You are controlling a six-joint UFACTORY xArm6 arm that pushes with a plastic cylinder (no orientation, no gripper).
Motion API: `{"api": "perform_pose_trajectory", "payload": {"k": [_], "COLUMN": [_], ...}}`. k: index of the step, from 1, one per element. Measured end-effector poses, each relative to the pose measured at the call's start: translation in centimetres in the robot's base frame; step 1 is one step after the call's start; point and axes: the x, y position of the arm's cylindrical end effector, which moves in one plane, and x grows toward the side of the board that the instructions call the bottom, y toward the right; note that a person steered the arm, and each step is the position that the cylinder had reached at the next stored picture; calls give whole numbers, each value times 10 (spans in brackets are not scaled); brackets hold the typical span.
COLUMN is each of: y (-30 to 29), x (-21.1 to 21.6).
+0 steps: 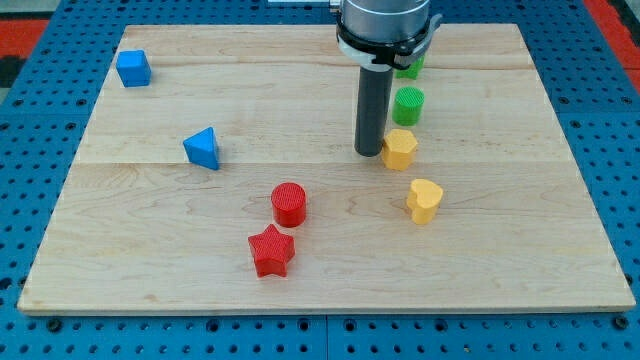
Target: Point your arm at the top left of the red circle
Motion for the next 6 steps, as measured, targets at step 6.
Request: {"api": "perform_pose_trajectory", "payload": {"k": [6], "y": [-75], "x": [4]}}
